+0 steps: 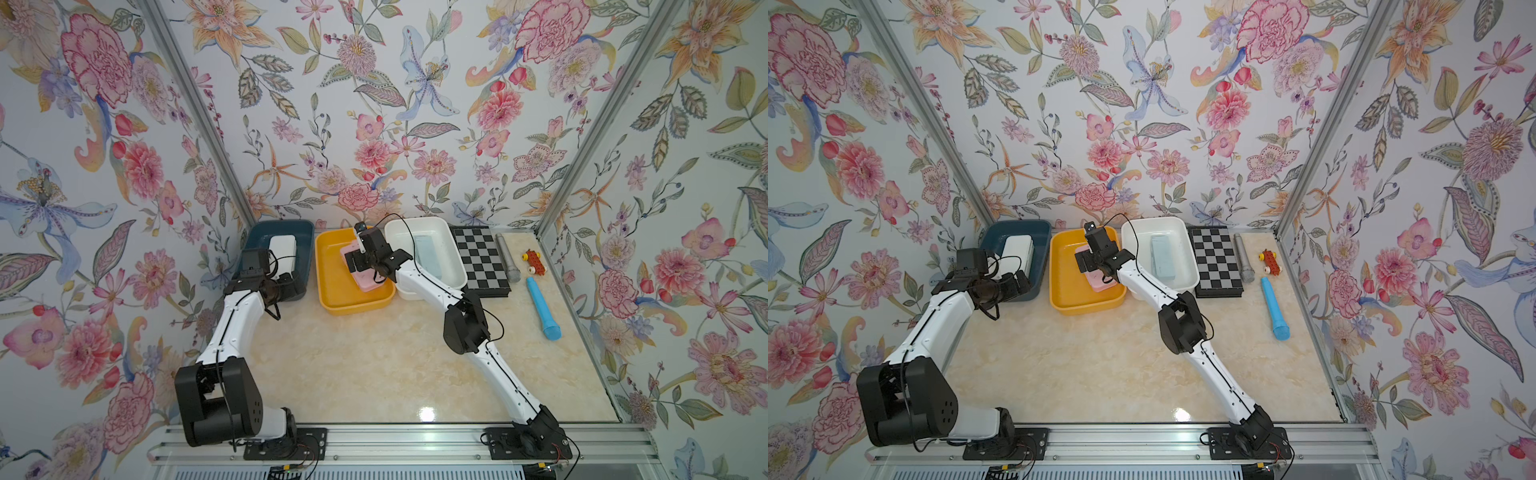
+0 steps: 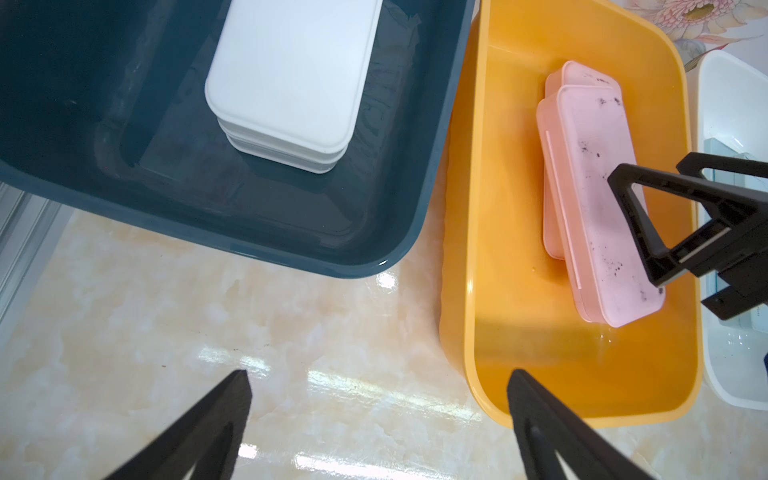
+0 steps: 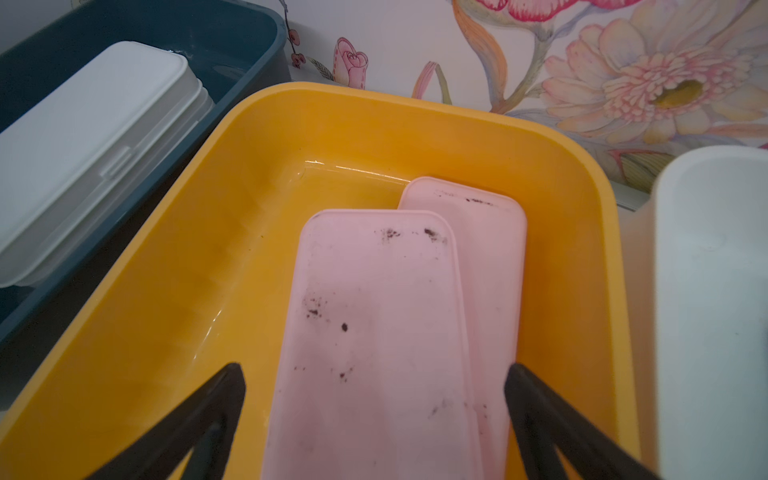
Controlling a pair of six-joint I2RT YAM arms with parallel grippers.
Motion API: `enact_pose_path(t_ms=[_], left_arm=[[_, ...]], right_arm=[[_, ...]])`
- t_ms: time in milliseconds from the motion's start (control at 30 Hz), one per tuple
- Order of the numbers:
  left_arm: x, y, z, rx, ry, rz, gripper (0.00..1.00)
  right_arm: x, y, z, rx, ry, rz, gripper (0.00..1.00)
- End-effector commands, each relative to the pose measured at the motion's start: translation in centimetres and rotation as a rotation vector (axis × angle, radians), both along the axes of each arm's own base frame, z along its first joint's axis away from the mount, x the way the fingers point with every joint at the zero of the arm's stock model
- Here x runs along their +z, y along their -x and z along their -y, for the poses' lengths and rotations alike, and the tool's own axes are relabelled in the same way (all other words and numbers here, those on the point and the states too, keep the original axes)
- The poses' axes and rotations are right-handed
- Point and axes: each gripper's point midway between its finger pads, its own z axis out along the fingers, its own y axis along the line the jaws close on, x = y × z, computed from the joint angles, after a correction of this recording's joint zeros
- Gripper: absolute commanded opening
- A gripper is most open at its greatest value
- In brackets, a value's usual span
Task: Place the pencil cases by color into the storage box
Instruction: Place the pencil case at the storage box.
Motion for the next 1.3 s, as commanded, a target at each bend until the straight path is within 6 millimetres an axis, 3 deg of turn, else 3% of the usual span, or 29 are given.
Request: enact_pose_path(t_ms=[0, 200, 433, 633, 767, 867, 1033, 1200, 1233, 1267], left_arm=[[-0.7, 0.0, 0.0, 0.007, 0.029, -0.011, 0.98], [-0.6, 0.0, -0.1, 0.009, 0.034, -0.006, 0.98], [-0.7, 0.1, -0.1, 0.008, 0.035, -0.006, 0.98], [0.3, 0.0, 0.6, -0.028, -0.012, 0.024, 0.98], [2.6, 0.4, 1.3, -0.044, -0.086, 0.084, 0.98], [5.0, 1.0, 1.2, -0.014, -0.115, 0.151, 0.98], [9.2, 1.9, 1.3, 0.011, -0.116, 0.265, 0.98], [12.2, 2.6, 0.6, 0.049, -0.148, 0.342, 0.98], [12.5, 2.5, 0.5, 0.046, -0.149, 0.349, 0.98], [12.7, 2.5, 0.5, 0.038, -0.155, 0.355, 0.98]], right_arm=[[-1.1, -1.3, 0.4, -0.006, -0.019, 0.006, 1.00], [-1.4, -1.6, 0.6, -0.012, -0.028, -0.001, 1.00], [0.7, -1.4, -0.7, 0.022, -0.073, 0.045, 1.00], [5.6, -1.2, -1.0, 0.032, -0.075, 0.152, 1.00], [10.8, -0.5, 0.6, 0.015, -0.021, 0.253, 1.00], [14.1, 0.9, 3.3, -0.004, -0.002, 0.294, 1.00], [18.7, 5.0, 10.8, -0.044, -0.045, 0.379, 1.00], [19.7, 9.9, 18.5, -0.125, -0.069, 0.396, 1.00], [19.6, 10.2, 21.4, -0.175, -0.062, 0.400, 1.00], [19.4, 10.9, 22.9, -0.193, -0.063, 0.398, 1.00]])
